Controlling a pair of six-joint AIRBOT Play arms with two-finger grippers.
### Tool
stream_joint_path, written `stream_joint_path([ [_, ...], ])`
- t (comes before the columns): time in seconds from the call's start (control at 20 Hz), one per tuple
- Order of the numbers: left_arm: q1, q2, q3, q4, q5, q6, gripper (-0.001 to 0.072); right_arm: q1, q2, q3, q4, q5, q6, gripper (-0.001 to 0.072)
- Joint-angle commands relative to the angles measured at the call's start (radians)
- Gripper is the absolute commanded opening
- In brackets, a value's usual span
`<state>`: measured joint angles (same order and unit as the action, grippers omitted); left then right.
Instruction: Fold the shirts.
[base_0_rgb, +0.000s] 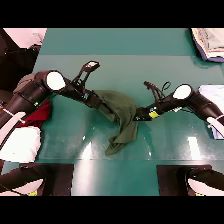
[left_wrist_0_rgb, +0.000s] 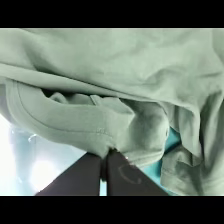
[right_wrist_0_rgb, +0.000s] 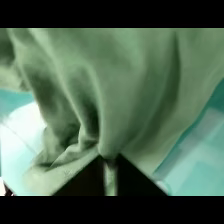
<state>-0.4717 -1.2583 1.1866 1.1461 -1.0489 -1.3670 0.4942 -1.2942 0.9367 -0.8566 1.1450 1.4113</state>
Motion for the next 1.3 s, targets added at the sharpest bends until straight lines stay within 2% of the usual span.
stream_joint_path([
  [0.0, 0.001, 0.033, 0.014, 0.037, -0.008, -0.027, 0.003, -0.024, 0.034, -0.009, -0.01, -0.085, -0.009, 0.0017],
  [0.15, 0.068, 0.128, 0.103, 0.065, -0.024, -0.048, 0.003, -0.17, 0.181, 0.033, -0.013, -0.042, -0.008, 0.0016],
  [0.3, 0.173, 0.25, 0.283, 0.067, -0.044, -0.03, 0.003, -0.36, 0.335, 0.195, -0.067, 0.041, -0.007, 0.0015],
  [0.4, 0.215, 0.308, 0.42, 0.067, -0.044, -0.008, 0.003, -0.48, 0.411, 0.323, -0.091, 0.044, -0.007, 0.0016],
  [0.7, 0.224, 0.366, 0.734, 0.069, -0.084, 0.015, 0.003, -0.755, 0.52, 0.605, -0.087, 0.092, -0.014, 0.0016],
  [0.95, 0.224, 0.366, 0.797, 0.042, -0.174, 0.013, 0.003, -0.812, 0.502, 0.797, -0.085, 0.265, -0.024, 0.0016],
  [1.15, 0.224, 0.367, 0.857, -0.072, -0.316, 0.014, 0.003, -0.812, 0.466, 0.937, -0.086, 0.512, -0.009, 0.0016],
  [1.25, 0.224, 0.375, 0.851, -0.06, -0.371, 0.014, 0.003, -0.812, 0.483, 0.906, -0.085, 0.516, 0.029, 0.0016],
])
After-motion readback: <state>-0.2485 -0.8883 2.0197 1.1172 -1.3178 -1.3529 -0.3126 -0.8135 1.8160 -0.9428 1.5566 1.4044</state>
